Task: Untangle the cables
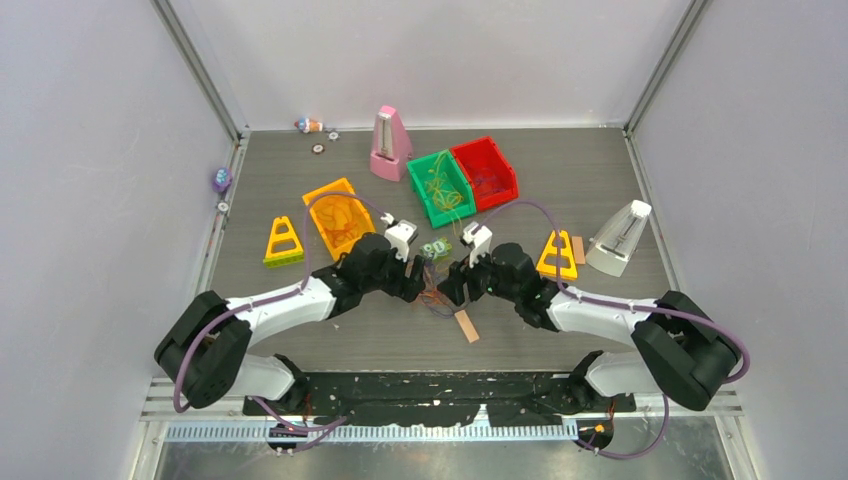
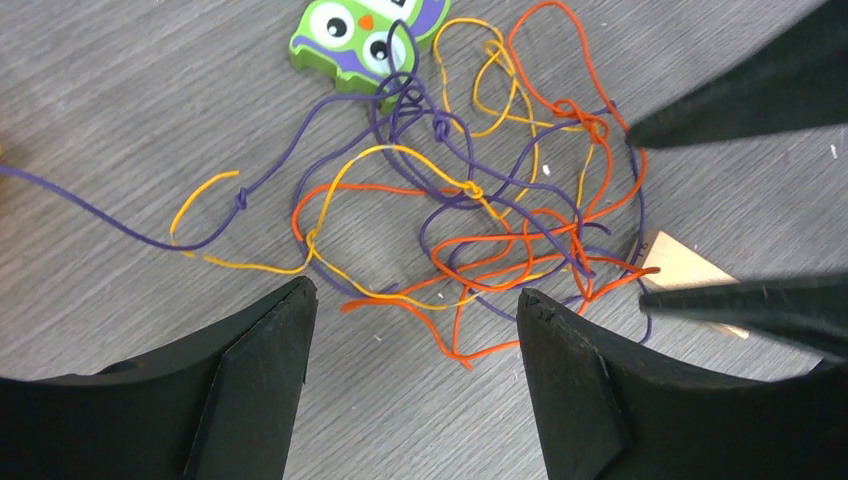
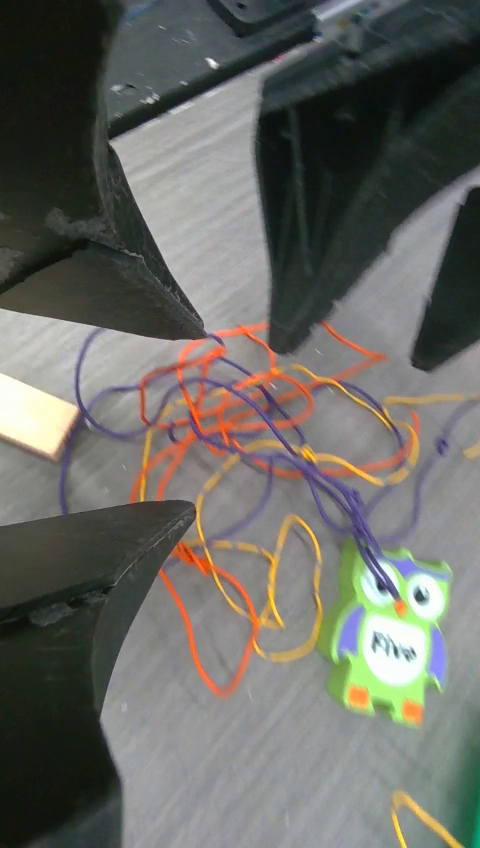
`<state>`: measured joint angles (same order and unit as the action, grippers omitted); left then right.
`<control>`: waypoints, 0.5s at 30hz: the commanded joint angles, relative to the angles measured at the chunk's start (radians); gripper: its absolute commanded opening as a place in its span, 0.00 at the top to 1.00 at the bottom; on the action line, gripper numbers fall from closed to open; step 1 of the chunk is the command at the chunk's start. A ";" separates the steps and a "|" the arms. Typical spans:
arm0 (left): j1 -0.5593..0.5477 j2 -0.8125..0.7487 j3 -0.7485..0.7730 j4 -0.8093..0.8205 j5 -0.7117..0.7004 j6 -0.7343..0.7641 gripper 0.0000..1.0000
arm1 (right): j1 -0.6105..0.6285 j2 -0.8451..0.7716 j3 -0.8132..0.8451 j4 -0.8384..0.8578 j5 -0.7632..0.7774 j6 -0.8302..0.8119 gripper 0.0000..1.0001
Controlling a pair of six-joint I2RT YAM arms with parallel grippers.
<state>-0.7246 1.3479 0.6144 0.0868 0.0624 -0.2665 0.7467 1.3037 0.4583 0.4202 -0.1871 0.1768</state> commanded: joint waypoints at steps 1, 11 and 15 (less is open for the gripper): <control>-0.001 -0.024 -0.016 -0.039 -0.036 -0.036 0.27 | 0.048 -0.045 -0.029 0.043 -0.019 -0.020 0.35; 0.026 -0.006 -0.014 -0.030 -0.019 -0.087 0.39 | 0.079 0.019 0.027 0.022 -0.002 -0.036 0.75; 0.028 -0.047 -0.031 -0.024 -0.037 -0.067 0.39 | 0.083 -0.013 0.013 0.043 -0.001 -0.031 0.94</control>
<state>-0.7036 1.3476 0.5972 0.0402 0.0418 -0.3359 0.8215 1.3231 0.4454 0.4179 -0.2001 0.1528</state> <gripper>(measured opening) 0.610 0.092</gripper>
